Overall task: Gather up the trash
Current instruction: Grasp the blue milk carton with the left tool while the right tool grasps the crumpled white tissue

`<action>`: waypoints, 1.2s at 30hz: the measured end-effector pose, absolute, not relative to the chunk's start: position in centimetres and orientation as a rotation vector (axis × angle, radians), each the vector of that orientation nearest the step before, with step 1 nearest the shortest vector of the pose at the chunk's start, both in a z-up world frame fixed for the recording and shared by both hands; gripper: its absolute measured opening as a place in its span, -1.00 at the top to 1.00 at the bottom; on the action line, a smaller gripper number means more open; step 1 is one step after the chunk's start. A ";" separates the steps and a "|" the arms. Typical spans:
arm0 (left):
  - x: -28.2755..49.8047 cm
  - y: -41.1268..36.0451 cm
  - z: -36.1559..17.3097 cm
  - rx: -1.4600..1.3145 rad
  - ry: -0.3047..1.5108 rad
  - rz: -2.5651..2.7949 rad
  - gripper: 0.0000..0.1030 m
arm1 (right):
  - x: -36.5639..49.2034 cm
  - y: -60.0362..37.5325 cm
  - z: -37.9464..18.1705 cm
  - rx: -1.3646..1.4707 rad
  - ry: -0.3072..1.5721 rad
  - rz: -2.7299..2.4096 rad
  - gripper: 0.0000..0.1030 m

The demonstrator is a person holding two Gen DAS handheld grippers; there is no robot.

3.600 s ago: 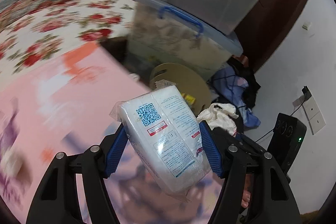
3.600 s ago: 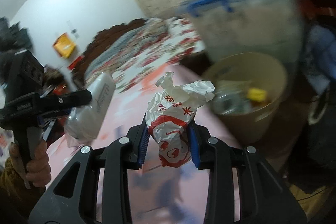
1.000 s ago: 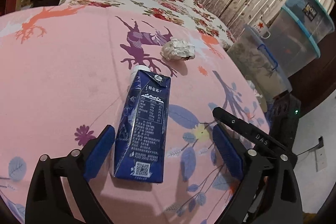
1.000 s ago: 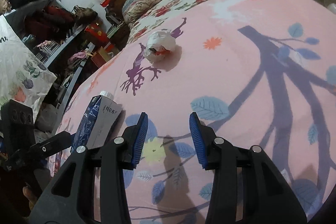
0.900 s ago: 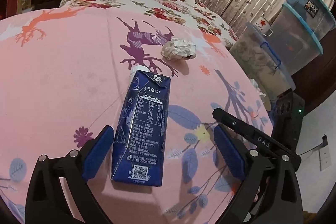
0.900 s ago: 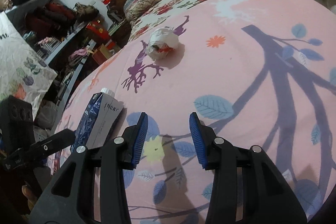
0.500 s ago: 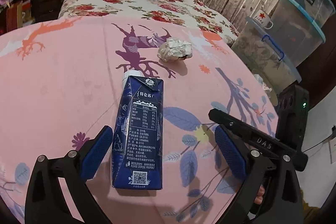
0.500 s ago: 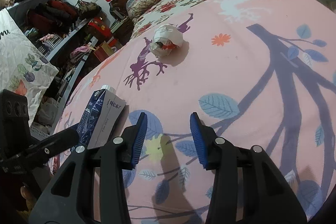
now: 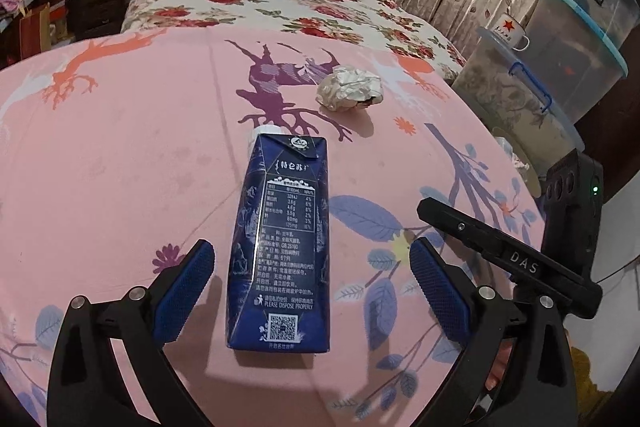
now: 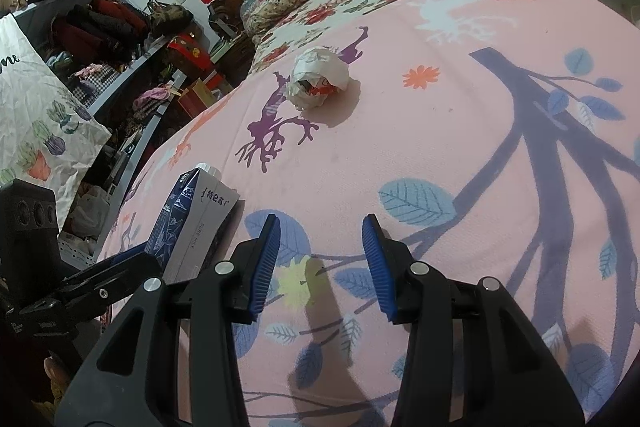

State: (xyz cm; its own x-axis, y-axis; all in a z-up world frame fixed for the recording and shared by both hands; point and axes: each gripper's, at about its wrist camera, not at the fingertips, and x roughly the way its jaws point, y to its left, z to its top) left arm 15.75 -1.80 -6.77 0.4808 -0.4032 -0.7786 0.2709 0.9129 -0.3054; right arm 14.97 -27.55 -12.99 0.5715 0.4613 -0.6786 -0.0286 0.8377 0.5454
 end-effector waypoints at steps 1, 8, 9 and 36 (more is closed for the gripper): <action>15.7 -1.9 -6.8 -0.150 0.989 -0.419 -0.83 | 15.0 -27.6 -13.0 0.520 0.926 0.304 0.10; 16.9 -1.9 -8.3 -0.123 1.007 -0.350 -0.80 | 15.3 -27.7 -12.9 0.519 0.930 0.321 0.00; 17.2 -1.4 -8.7 -0.132 1.012 -0.333 -0.73 | 15.5 -27.6 -12.8 0.512 0.928 0.326 -0.15; 16.9 -1.2 -9.4 -0.099 0.915 -0.366 0.02 | 23.9 -26.5 -13.5 0.426 0.986 0.298 0.10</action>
State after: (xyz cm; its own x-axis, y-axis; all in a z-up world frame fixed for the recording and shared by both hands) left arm 16.86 -1.20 -9.39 0.5524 -0.3508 -0.7562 0.2676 0.9338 -0.2377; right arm 23.91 -26.51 -13.50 0.5225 0.4293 -0.7366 -0.0510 0.8782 0.4757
